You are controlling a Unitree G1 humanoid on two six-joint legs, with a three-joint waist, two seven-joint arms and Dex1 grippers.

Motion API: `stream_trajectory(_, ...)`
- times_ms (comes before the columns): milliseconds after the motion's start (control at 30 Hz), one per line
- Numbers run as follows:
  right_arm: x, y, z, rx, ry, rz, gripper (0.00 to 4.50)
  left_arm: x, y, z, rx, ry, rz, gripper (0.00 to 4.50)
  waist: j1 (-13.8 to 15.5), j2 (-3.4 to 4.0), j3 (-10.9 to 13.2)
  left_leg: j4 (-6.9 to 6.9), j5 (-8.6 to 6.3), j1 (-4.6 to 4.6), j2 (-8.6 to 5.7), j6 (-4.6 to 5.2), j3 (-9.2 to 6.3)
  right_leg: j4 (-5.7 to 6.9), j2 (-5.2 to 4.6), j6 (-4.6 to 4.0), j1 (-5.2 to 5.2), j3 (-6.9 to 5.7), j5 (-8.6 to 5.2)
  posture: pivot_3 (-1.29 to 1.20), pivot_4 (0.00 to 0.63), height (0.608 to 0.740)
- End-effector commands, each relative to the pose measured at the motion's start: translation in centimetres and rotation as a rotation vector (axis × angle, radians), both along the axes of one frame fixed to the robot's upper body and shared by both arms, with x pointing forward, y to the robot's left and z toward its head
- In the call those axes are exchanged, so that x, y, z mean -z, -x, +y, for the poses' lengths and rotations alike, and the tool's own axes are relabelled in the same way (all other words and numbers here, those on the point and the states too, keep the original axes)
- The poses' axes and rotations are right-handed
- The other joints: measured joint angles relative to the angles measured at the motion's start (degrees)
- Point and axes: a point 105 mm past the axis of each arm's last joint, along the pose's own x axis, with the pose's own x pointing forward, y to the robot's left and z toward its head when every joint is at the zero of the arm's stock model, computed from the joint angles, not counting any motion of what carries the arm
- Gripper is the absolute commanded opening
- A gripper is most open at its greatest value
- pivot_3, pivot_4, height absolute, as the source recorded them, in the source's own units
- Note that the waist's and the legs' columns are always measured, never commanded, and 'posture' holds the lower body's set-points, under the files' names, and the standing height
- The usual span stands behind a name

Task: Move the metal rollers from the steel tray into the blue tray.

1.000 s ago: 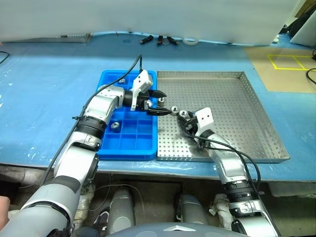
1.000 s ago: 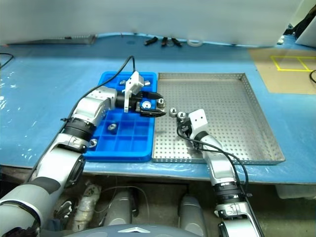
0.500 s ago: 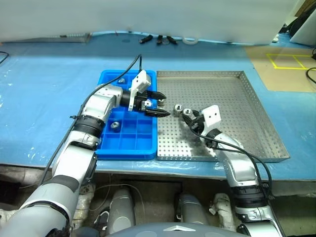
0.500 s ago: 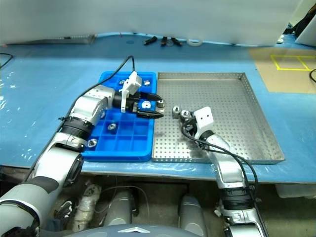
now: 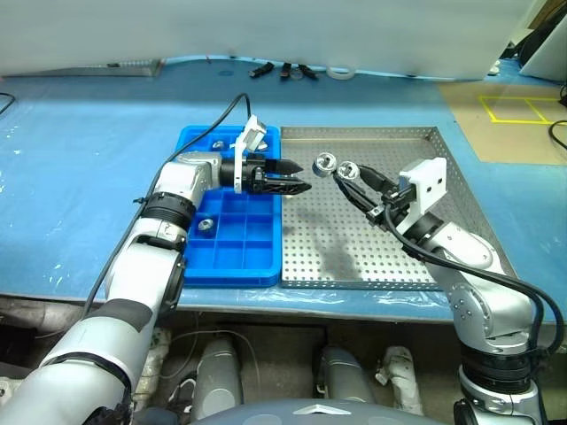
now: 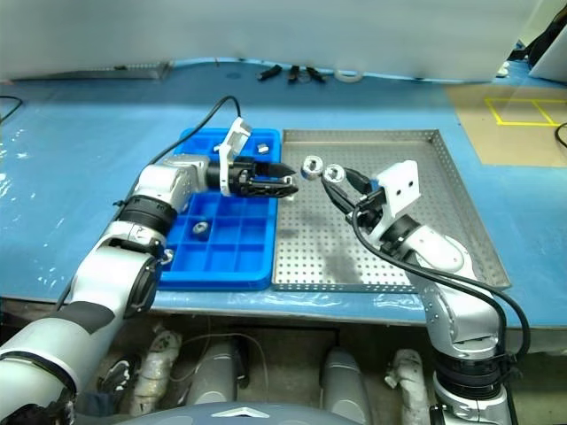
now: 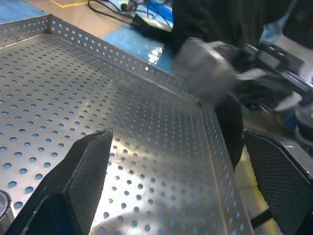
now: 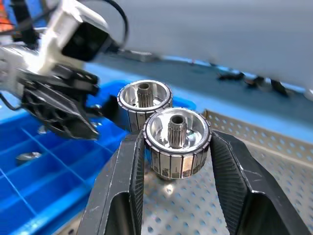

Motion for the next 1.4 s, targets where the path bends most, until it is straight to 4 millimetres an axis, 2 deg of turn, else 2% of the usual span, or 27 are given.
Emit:
stream_trajectory(33,-1.1,0.9,0.1,-0.028,0.020,-0.039,1.59,-3.0,-0.1,-0.5,0.022,0.130,0.060,4.50,0.1,0.00,0.0,0.00,0.00,-0.01,-0.01,0.00,0.00,0.00,0.00,0.00,0.00,0.00,0.00,-0.34,0.150,0.740)
stream_trajectory(100,-0.6,0.9,0.1,-0.029,0.034,-0.022,1.59,-3.8,0.1,-0.7,0.037,0.167,0.089,4.50,0.1,0.00,0.0,0.00,-0.01,-0.04,-0.02,0.01,0.00,-0.02,0.00,0.00,0.00,-0.01,0.00,-0.34,0.150,0.740)
stream_trajectory(267,0.0,0.9,0.2,-0.024,0.045,0.001,1.59,-4.2,1.1,-0.7,0.106,0.177,0.102,4.50,0.0,0.00,0.0,-0.03,-0.01,-0.02,0.00,0.01,0.00,-0.06,0.00,0.00,-0.01,-0.01,0.00,-0.35,0.150,0.740)
stream_trajectory(400,0.1,0.8,0.2,-0.017,0.049,0.000,1.59,-2.9,1.9,-0.9,0.137,0.114,0.115,4.50,0.0,0.00,0.0,-0.03,-0.01,-0.02,0.00,0.02,0.01,-0.07,0.00,0.00,-0.02,0.00,0.00,-0.35,0.150,0.740)
stream_trajectory(533,-0.3,0.7,0.5,-0.021,0.040,-0.014,1.59,-1.9,1.3,-1.4,0.093,0.104,0.173,4.50,0.0,0.00,0.0,-0.01,-0.01,-0.04,-0.02,0.02,0.01,-0.07,0.00,0.00,-0.01,-0.01,0.00,-0.35,0.150,0.740)
stream_trajectory(867,-0.1,0.9,1.2,-0.042,0.037,-0.008,1.59,-2.5,0.8,-3.2,0.070,0.157,0.215,4.50,0.0,0.00,0.0,-0.01,-0.02,-0.05,-0.04,0.03,0.01,-0.08,0.00,0.00,-0.01,-0.01,0.00,-0.35,0.150,0.740)
stream_trajectory(1000,0.2,0.9,1.3,-0.039,0.040,0.002,1.59,-2.9,0.6,-3.3,0.059,0.179,0.232,4.50,0.0,0.00,0.0,-0.01,-0.02,-0.04,-0.04,0.03,0.01,-0.08,0.00,0.01,-0.01,-0.01,0.00,-0.36,0.150,0.740)
stream_trajectory(1133,0.3,0.8,1.2,-0.034,0.039,0.002,1.59,-2.4,0.5,-3.3,0.052,0.153,0.243,4.50,0.0,0.00,0.0,0.00,-0.02,-0.05,-0.04,0.04,0.01,-0.08,0.00,0.01,-0.01,-0.01,0.00,-0.36,0.150,0.740)
stream_trajectory(1233,0.2,0.8,1.3,-0.027,0.038,-0.001,1.59,-2.0,0.3,-3.3,0.038,0.124,0.240,3.95,0.0,0.00,0.0,0.00,-0.02,-0.05,-0.04,0.04,0.01,-0.08,0.00,0.01,-0.01,-0.01,0.00,-0.36,0.150,0.740)
stream_trajectory(1400,-0.3,0.8,1.7,-0.027,0.035,-0.012,1.59,-1.5,0.4,-3.2,0.040,0.087,0.225,2.35,0.0,0.00,0.0,0.00,-0.02,-0.05,-0.04,0.04,0.01,-0.08,0.00,0.01,-0.01,-0.02,0.01,-0.36,0.150,0.740)
